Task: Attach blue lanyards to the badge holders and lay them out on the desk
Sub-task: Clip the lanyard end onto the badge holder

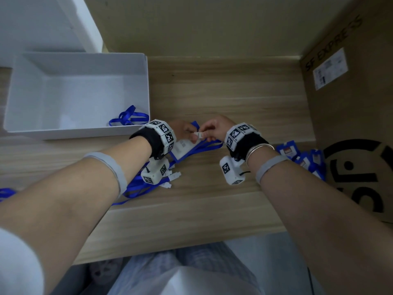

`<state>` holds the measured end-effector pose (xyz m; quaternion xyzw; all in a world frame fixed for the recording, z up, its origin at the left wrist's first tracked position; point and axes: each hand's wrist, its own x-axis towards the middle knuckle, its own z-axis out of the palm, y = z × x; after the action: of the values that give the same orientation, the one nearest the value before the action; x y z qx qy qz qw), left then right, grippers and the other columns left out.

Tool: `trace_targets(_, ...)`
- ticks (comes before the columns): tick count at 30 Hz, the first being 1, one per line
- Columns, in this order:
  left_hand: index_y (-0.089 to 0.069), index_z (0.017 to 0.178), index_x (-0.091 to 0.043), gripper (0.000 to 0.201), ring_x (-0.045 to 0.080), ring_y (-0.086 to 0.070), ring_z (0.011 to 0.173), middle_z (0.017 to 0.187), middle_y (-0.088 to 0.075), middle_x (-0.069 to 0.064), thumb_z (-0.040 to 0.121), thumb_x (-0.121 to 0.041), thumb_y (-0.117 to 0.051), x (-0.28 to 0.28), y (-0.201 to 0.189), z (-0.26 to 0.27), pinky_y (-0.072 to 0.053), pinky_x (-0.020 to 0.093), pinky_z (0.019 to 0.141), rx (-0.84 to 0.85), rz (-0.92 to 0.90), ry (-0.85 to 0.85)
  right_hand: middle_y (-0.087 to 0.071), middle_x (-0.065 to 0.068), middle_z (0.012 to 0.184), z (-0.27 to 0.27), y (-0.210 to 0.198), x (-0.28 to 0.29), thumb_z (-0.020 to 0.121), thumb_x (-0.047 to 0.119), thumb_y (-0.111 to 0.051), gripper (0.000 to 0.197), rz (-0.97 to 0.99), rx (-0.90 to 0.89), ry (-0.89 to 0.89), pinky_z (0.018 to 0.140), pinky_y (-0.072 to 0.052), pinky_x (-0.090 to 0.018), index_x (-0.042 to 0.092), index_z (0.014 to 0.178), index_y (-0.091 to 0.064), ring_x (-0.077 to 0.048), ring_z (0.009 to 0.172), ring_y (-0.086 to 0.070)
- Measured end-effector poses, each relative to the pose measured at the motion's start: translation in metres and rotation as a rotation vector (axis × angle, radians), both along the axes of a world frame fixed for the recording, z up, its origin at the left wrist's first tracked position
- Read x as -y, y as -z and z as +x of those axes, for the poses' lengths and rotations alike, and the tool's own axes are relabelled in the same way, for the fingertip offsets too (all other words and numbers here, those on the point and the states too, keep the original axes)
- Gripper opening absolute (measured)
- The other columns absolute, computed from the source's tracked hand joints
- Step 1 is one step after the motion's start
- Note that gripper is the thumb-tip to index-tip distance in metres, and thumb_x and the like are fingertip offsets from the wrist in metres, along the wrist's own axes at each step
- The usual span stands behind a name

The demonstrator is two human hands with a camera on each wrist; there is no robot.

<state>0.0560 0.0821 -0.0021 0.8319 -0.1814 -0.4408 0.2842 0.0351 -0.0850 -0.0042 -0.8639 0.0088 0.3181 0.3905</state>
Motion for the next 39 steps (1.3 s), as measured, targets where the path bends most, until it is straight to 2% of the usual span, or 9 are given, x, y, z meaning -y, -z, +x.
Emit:
trace_targets(7,-0.056,0.084,-0.014,0.01,0.003,-0.04,0.06,0.066,-0.044,-0.007,0.092,-0.019,-0.054,0.003,0.002,-0.001,-0.03,0.015,0.059,0.014,-0.012,0.049,-0.057,0.006,0.063,-0.003,0.004,0.0,0.087,0.018,-0.064,0.009,-0.015,-0.039,-0.034,0.062,-0.043,-0.022,0.015,0.093,-0.07,-0.002,0.053,-0.052)
trace_targets(10,-0.061,0.094,-0.012,0.011,0.012,-0.046,0.075,0.081,-0.051,0.0,0.092,-0.021,-0.055,-0.001,0.001,0.002,-0.03,0.014,0.06,0.036,0.014,0.083,-0.06,0.009,0.077,-0.003,0.0,0.002,0.087,0.025,-0.062,0.02,-0.032,-0.019,-0.004,0.073,-0.041,-0.023,0.015,0.103,-0.069,-0.005,0.072,-0.053)
trace_targets(14,-0.055,0.107,-0.006,0.021,0.014,-0.044,0.092,0.099,-0.048,0.0,0.088,0.005,-0.052,-0.005,0.002,0.003,-0.037,0.003,0.06,0.1,-0.063,0.091,-0.062,0.003,0.089,-0.002,0.002,0.014,0.087,0.018,-0.061,0.012,-0.026,0.015,0.102,0.083,-0.04,-0.027,0.019,0.095,-0.07,-0.012,0.088,-0.054)
trace_targets(19,-0.027,0.101,-0.014,0.05,0.018,-0.053,0.086,0.09,-0.049,0.002,0.078,0.009,-0.064,-0.008,-0.002,0.0,-0.045,0.005,0.048,0.081,-0.14,-0.089,-0.06,0.008,0.078,-0.004,0.002,0.016,0.086,0.021,-0.063,0.018,-0.047,-0.02,0.125,0.069,-0.04,-0.022,0.028,0.071,-0.056,-0.009,0.076,-0.053)
trace_targets(24,-0.036,0.102,-0.018,0.039,0.028,-0.052,0.117,0.111,-0.047,0.0,0.082,0.0,-0.064,-0.013,-0.005,0.0,-0.041,0.022,0.073,0.083,-0.133,-0.115,-0.051,0.019,0.053,-0.006,-0.004,0.01,0.092,0.015,-0.054,0.023,-0.017,-0.034,0.102,0.043,-0.035,-0.008,0.022,0.111,-0.064,0.009,0.039,-0.048)
trace_targets(27,-0.036,0.102,-0.019,0.037,0.028,-0.054,0.116,0.121,-0.055,0.011,0.083,-0.001,-0.063,-0.016,-0.008,0.0,-0.047,0.013,0.057,0.076,-0.138,-0.127,-0.05,0.024,0.038,-0.008,-0.007,0.009,0.095,0.012,-0.047,0.027,-0.056,-0.036,0.108,0.05,-0.03,-0.016,0.01,0.114,-0.066,0.002,0.035,-0.044)
trace_targets(33,-0.036,0.102,-0.017,0.037,0.017,-0.052,0.094,0.101,-0.05,-0.003,0.084,0.003,-0.061,-0.016,-0.012,-0.002,-0.045,-0.001,0.046,0.071,-0.209,-0.161,-0.063,-0.001,0.108,-0.011,0.0,-0.002,0.091,0.018,-0.058,0.026,-0.081,-0.003,0.105,0.081,-0.035,-0.02,0.012,0.115,-0.066,-0.011,0.094,-0.053)
trace_targets(36,-0.036,0.102,-0.019,0.037,0.014,-0.051,0.096,0.1,-0.05,-0.005,0.084,0.001,-0.061,-0.016,-0.01,-0.003,-0.044,-0.003,0.048,0.071,-0.202,-0.151,-0.062,0.0,0.105,-0.012,0.0,-0.002,0.089,0.016,-0.061,0.024,-0.05,0.013,0.145,0.085,-0.037,-0.023,0.009,0.111,-0.067,-0.013,0.098,-0.054)
trace_targets(39,-0.036,0.102,-0.021,0.038,0.014,-0.051,0.096,0.103,-0.052,-0.002,0.083,-0.001,-0.062,-0.018,-0.009,-0.004,-0.047,0.009,0.057,0.068,-0.184,-0.15,-0.063,-0.004,0.1,-0.012,0.001,0.0,0.087,0.012,-0.063,0.012,-0.006,-0.011,0.198,0.073,-0.046,-0.023,0.014,0.099,-0.066,-0.01,0.076,-0.058)
